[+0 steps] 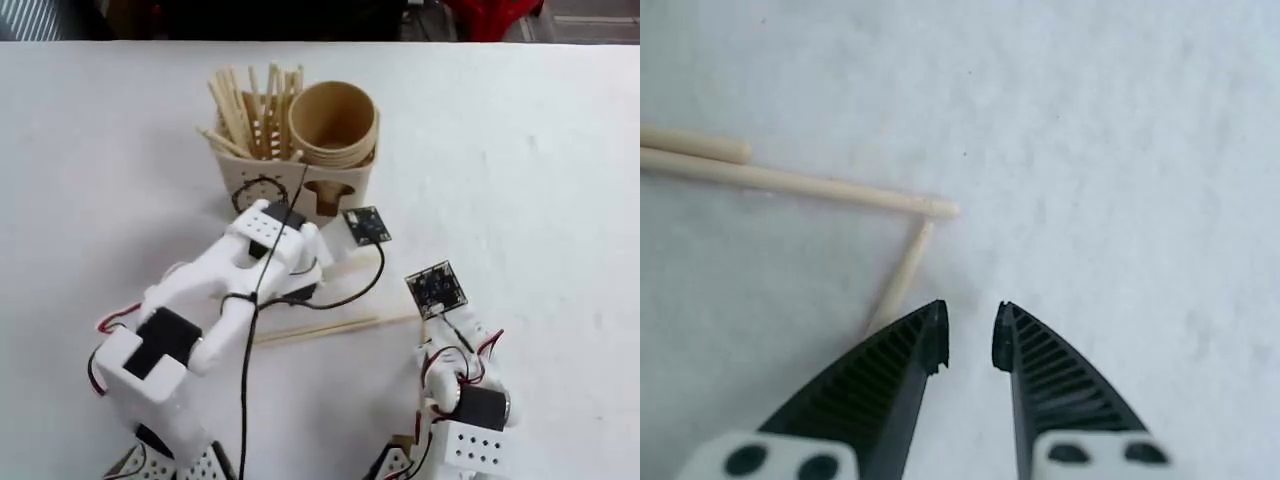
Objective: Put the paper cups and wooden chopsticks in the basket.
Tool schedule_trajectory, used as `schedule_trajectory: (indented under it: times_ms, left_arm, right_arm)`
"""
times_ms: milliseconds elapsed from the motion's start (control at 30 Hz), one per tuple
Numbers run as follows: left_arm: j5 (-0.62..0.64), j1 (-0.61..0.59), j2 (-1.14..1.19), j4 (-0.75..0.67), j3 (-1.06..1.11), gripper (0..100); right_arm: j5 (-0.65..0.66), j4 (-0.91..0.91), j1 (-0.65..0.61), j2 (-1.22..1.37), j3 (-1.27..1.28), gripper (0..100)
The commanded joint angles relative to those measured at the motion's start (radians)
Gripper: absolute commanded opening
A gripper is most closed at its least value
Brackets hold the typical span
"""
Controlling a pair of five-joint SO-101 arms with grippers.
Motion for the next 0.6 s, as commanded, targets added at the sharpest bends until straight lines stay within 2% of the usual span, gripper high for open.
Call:
schedule_trajectory:
  times_ms: [0, 200, 567]
  left_arm:
    - [0.000, -0.016, 0.002, -0.012, -0.032, 5]
    - [-0.018, -0.016, 0.001, 0.017, -0.057, 2]
    - [-0.043, -0.007, 0.001, 0.316, -0.330, 2]
  right_arm:
    - [0.008, 0.001, -0.002, -0.007, -0.003, 8.7]
    - [0.008, -0.001, -0.002, -0.007, -0.002, 8.7]
    - [0.008, -0.002, -0.001, -0.007, -0.002, 8.7]
